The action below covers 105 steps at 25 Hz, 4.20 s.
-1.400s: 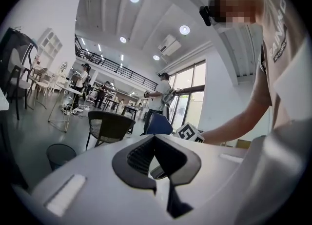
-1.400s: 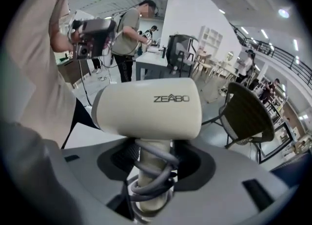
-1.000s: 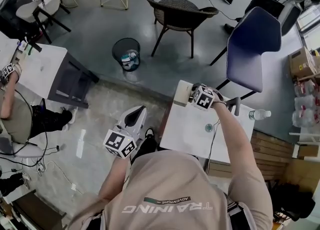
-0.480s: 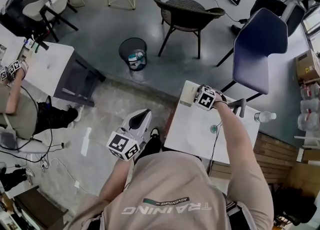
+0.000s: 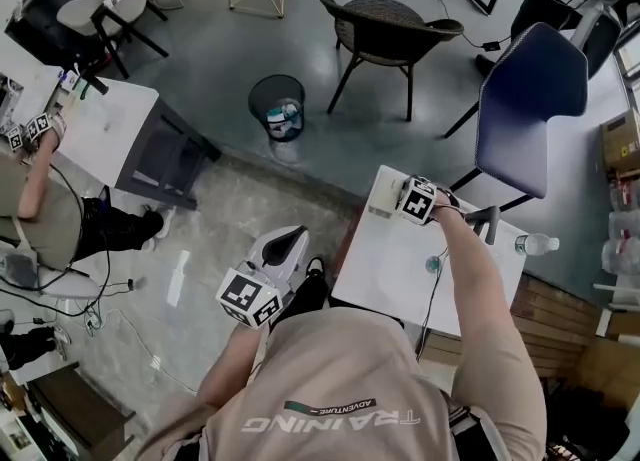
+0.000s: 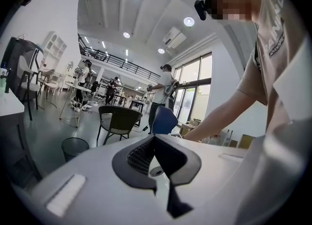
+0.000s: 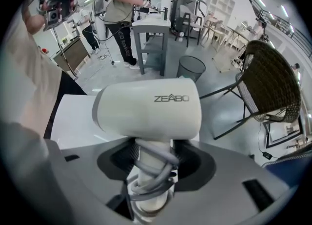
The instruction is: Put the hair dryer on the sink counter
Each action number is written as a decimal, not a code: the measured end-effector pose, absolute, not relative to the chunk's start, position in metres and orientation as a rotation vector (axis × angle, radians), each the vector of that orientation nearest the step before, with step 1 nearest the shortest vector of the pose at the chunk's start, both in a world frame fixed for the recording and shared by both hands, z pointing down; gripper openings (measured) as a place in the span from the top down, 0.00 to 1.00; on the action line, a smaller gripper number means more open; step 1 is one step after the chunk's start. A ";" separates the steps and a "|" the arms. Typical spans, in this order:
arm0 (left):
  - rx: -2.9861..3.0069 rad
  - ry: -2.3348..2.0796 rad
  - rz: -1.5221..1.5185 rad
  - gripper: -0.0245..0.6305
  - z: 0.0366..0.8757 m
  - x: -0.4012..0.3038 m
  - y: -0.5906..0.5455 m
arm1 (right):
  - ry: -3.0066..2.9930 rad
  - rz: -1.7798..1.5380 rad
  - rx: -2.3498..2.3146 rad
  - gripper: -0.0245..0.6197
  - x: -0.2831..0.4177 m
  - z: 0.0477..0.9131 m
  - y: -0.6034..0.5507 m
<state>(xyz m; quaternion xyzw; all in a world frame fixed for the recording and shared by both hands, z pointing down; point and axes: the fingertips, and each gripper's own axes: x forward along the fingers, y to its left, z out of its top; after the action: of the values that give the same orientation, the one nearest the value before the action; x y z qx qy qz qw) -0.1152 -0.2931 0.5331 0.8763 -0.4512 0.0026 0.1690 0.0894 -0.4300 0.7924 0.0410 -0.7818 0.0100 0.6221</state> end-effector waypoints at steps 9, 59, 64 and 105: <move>2.526 -1.235 0.019 0.95 0.527 -0.103 -0.304 | -1.811 0.062 0.115 0.63 0.087 0.797 -0.438; 2.875 -0.781 0.074 0.95 0.472 0.007 -0.348 | -2.486 0.086 1.173 0.95 0.110 0.509 -0.336; 2.928 -0.839 0.065 0.95 0.458 0.017 -0.357 | -2.570 0.010 1.243 0.95 0.104 0.479 -0.313; 2.942 -1.096 0.013 0.95 0.378 0.009 -0.400 | -2.484 -0.029 1.736 0.95 0.128 0.359 -0.361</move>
<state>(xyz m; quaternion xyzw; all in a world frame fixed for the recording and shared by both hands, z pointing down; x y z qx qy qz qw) 0.0090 -0.3997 0.3779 0.9371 -0.3490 0.0042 0.0012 0.1285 -0.3608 0.3587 0.5720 -0.8183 -0.0095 0.0553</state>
